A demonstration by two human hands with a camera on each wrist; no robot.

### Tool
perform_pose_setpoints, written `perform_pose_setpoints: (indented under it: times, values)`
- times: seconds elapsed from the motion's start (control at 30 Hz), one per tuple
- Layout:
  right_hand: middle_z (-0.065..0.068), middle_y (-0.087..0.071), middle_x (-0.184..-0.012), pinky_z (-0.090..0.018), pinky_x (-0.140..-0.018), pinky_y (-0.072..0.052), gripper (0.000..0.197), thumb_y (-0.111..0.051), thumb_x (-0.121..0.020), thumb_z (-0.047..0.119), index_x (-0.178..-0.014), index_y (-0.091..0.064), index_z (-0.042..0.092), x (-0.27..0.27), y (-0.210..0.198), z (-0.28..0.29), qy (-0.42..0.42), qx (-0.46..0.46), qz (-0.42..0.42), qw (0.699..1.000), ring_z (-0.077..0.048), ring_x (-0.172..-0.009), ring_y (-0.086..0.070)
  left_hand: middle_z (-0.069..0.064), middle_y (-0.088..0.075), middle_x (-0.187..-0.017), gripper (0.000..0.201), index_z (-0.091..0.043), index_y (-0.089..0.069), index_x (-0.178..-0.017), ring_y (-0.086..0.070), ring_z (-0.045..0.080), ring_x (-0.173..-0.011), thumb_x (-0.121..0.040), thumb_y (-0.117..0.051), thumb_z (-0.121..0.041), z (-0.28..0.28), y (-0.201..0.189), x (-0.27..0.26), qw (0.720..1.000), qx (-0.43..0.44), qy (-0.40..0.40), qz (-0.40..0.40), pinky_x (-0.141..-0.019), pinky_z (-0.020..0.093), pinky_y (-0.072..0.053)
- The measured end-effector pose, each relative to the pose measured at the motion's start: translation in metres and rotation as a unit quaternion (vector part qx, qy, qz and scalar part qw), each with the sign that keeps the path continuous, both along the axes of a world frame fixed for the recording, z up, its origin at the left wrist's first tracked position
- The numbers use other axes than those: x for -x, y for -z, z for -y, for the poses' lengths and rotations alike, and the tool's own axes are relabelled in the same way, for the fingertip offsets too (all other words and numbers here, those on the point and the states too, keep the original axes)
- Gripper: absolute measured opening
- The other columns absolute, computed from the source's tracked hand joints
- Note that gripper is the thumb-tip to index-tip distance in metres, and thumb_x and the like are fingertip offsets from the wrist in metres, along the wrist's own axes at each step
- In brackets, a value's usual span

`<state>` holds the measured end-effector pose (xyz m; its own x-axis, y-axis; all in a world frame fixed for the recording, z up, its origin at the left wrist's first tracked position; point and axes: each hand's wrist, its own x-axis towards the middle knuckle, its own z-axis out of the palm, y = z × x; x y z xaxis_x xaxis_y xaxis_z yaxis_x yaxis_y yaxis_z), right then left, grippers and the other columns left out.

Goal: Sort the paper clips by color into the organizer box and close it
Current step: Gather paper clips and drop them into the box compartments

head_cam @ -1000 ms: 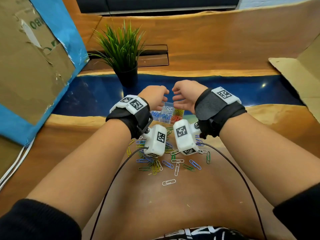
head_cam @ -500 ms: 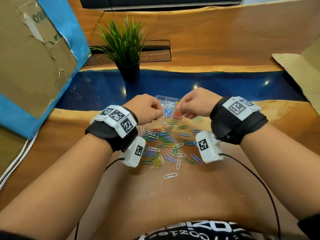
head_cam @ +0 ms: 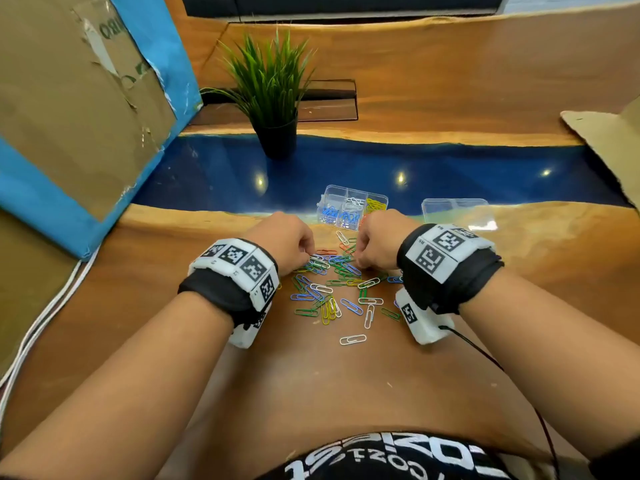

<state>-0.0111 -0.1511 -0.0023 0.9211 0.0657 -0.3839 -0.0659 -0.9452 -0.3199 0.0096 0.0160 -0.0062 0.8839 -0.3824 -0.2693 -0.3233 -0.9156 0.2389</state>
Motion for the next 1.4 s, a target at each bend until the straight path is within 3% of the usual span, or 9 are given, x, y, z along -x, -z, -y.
perform_pose_setpoints:
  times: [0.23,0.43,0.53,0.63,0.8,0.93,1.07,1.27,1.4]
  values:
    - [-0.008,-0.073,-0.098,-0.033,-0.081,-0.057,0.018,-0.067,-0.082,0.015,-0.095,-0.074,0.007,-0.006,0.007,-0.009,-0.022,0.039,0.007,0.999,-0.023,-0.093,-0.068,-0.004,-0.069,-0.106,0.019,-0.025,-0.070,-0.103,-0.061,0.016,-0.099,-0.086,-0.062,-0.025,0.002,0.004,-0.002,0.999,-0.010,0.029,0.009,-0.076,0.022,-0.041]
    - [0.005,-0.059,-0.083,-0.021,-0.064,-0.044,0.013,-0.067,-0.081,0.016,-0.093,-0.071,0.020,-0.010,0.003,-0.013,-0.050,0.033,0.033,0.998,-0.017,-0.086,-0.058,-0.004,-0.070,-0.104,0.019,-0.029,-0.070,-0.101,-0.062,0.018,-0.098,-0.082,-0.066,-0.031,0.001,0.004,-0.002,0.998,-0.025,0.049,0.025,-0.080,0.027,-0.048]
    - [0.004,-0.057,-0.080,-0.024,-0.067,-0.047,0.017,-0.073,-0.075,0.018,-0.088,-0.069,0.028,-0.010,0.005,-0.019,-0.083,0.031,0.019,0.996,-0.018,-0.085,-0.060,-0.004,-0.069,-0.105,0.018,-0.031,-0.069,-0.097,-0.061,0.019,-0.100,-0.080,-0.067,-0.035,0.003,0.005,-0.001,0.997,-0.043,0.059,0.035,-0.079,0.029,-0.048]
    - [0.005,-0.057,-0.073,-0.023,-0.067,-0.045,0.013,-0.072,-0.078,0.018,-0.090,-0.072,0.022,-0.009,0.005,-0.022,-0.098,0.037,0.017,0.994,-0.017,-0.082,-0.059,-0.006,-0.068,-0.098,0.013,-0.030,-0.069,-0.092,-0.060,0.019,-0.098,-0.081,-0.067,-0.037,0.005,0.006,0.001,0.995,-0.060,0.071,0.043,-0.074,0.027,-0.042]
    - [-0.006,-0.071,-0.094,-0.027,-0.074,-0.050,0.015,-0.058,-0.086,0.017,-0.090,-0.073,0.014,-0.008,0.004,-0.020,-0.096,0.034,0.038,0.994,-0.024,-0.091,-0.065,-0.005,-0.068,-0.090,0.007,-0.028,-0.069,-0.082,-0.061,0.020,-0.091,-0.081,-0.063,-0.032,0.006,0.005,0.001,0.995,-0.063,0.068,0.040,-0.070,0.028,-0.045]
    - [-0.002,-0.064,-0.080,-0.024,-0.068,-0.042,0.019,-0.054,-0.086,0.018,-0.069,-0.061,0.020,-0.009,0.004,-0.012,-0.075,0.014,0.034,0.997,-0.019,-0.080,-0.057,-0.005,-0.069,-0.087,0.010,-0.027,-0.069,-0.080,-0.062,0.019,-0.086,-0.081,-0.059,-0.027,0.004,0.006,0.001,0.996,-0.051,0.063,0.043,-0.070,0.026,-0.045]
    - [-0.002,-0.066,-0.075,-0.024,-0.061,-0.047,0.011,-0.060,-0.084,0.015,-0.079,-0.070,0.012,-0.008,0.004,0.004,0.006,-0.101,0.011,0.995,-0.013,-0.065,-0.057,-0.005,-0.069,-0.087,0.012,-0.025,-0.071,-0.080,-0.063,0.018,-0.083,-0.080,-0.060,-0.025,-0.002,0.006,-0.001,0.999,-0.002,0.034,0.022,-0.073,0.028,-0.051]
    - [-0.010,-0.059,-0.070,-0.019,-0.051,-0.052,0.019,-0.054,-0.091,-0.002,-0.084,-0.065,0.011,0.003,0.008,0.017,0.200,-0.422,-0.088,0.880,-0.019,-0.061,-0.062,0.001,-0.071,-0.075,0.008,-0.017,-0.068,-0.070,-0.066,0.017,-0.074,-0.076,-0.065,-0.013,-0.011,0.003,0.004,0.985,0.161,-0.068,-0.012,-0.076,0.029,-0.053]
    - [-0.010,-0.059,-0.074,-0.017,-0.049,-0.054,0.024,-0.046,-0.091,-0.007,-0.086,-0.064,0.007,0.004,0.008,0.014,0.252,-0.517,-0.128,0.808,-0.014,-0.054,-0.066,0.006,-0.064,-0.057,0.018,-0.007,-0.055,-0.073,-0.066,0.012,-0.051,-0.081,-0.061,0.009,-0.012,0.003,0.014,0.896,0.375,-0.141,-0.192,-0.058,0.028,-0.058]
